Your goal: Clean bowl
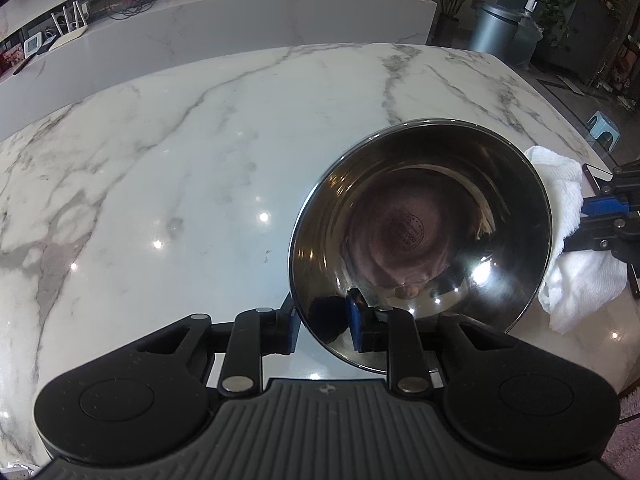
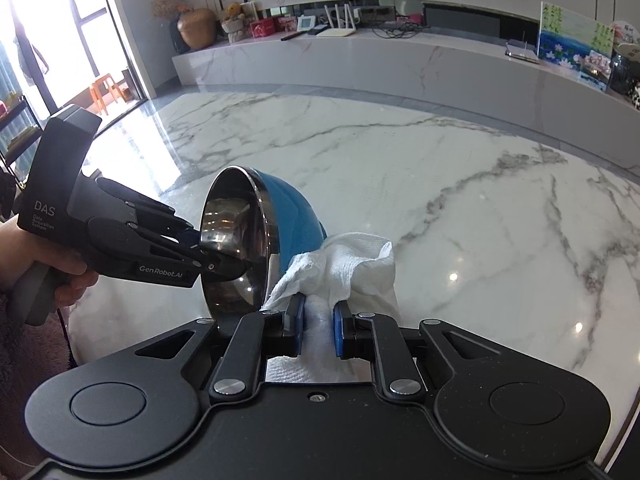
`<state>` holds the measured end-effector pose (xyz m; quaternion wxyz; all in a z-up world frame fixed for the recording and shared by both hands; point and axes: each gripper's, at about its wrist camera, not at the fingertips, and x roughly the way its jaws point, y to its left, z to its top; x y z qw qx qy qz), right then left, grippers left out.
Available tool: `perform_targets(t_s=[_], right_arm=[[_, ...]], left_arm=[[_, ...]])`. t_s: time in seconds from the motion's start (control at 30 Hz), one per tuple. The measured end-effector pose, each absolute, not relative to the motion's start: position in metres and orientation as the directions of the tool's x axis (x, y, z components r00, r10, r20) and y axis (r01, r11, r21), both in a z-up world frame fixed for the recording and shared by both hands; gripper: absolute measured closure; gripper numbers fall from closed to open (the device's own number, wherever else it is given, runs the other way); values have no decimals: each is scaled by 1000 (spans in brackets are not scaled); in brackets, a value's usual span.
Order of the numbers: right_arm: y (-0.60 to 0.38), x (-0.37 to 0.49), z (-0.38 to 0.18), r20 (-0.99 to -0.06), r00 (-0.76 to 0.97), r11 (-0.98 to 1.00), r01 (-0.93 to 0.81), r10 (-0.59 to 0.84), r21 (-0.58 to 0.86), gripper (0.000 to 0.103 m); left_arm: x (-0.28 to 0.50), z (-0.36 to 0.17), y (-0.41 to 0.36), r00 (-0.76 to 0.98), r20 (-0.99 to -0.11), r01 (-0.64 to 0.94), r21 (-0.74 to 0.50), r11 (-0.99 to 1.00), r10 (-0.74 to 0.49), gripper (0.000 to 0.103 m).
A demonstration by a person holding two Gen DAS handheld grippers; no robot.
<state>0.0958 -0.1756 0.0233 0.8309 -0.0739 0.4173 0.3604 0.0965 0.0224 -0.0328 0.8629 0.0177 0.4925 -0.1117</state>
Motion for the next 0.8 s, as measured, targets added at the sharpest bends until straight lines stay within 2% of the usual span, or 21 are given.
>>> perform_targets(t_s=[0.8], right_arm=[[-155,86,-14,-816,313,713,-682,486,163,90]], left_arm=[[91,-31,24,492,-854,246,-50,968,-170,80]])
